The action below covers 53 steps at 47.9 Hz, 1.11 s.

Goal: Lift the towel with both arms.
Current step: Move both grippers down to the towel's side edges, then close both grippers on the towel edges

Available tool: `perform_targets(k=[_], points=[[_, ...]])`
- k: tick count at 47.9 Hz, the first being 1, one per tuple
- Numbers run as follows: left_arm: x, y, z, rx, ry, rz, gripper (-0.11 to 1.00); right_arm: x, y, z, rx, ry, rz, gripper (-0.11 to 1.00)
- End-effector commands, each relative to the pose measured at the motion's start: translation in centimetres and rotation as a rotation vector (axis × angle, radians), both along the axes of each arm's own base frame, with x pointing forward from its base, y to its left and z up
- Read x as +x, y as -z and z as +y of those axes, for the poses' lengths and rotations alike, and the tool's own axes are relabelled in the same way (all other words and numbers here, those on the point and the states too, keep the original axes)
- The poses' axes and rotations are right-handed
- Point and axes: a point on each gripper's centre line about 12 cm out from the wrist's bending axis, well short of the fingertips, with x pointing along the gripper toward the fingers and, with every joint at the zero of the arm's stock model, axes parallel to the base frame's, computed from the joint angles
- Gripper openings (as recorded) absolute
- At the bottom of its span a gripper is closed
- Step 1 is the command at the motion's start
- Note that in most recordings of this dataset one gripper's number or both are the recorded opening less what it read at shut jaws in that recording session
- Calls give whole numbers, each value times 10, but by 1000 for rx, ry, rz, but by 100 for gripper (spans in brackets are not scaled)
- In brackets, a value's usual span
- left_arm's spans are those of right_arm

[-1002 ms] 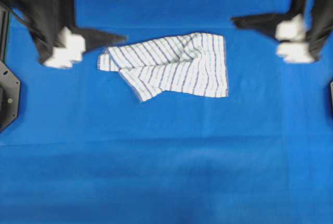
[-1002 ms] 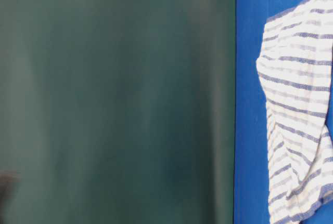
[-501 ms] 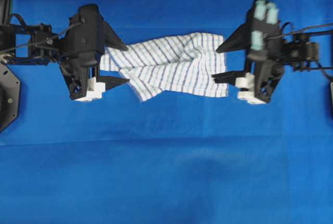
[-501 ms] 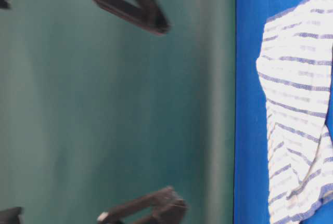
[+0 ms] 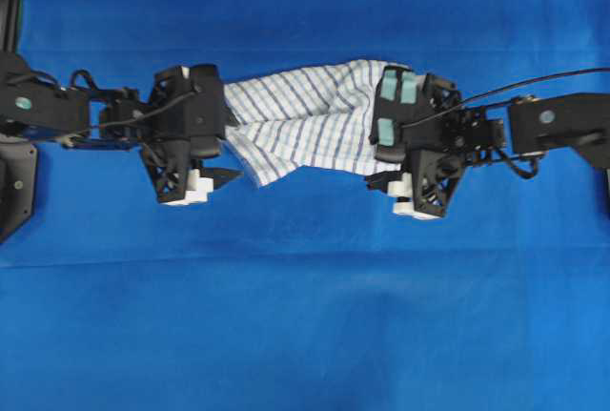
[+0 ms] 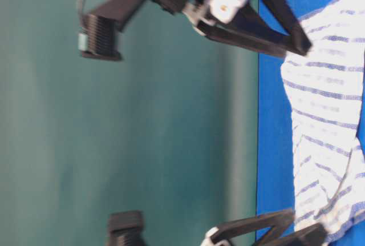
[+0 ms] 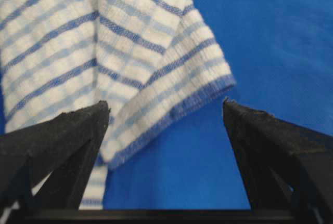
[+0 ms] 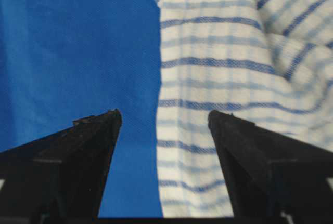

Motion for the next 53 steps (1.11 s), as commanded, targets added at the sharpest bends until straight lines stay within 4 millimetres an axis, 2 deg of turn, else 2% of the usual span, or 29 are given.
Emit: perform_targets(k=[1,8,21,27,41,43,46,53], points=[[11,3,0,3,1,-32,93,7,1,-3,7,8,-24,68],[16,20,1,2,1,-11,93,12,16,-6,15,9,-18,68],[13,46,1,-5,1,55,93,15,40,-9,24,14,7,68],[13,47,1,-5,1,60,93,16,47,-10,25,16,27,68],[14,46,1,1,7,63,89,15,46,-10,22,14,27,66],[14,47,1,0,7,68,85,15,46,-10,22,14,27,63],[13,48,1,0,8,77,71,15,46,-11,20,13,27,51],[10,48,1,1,13,111,27,14,46,-13,20,21,30,9]])
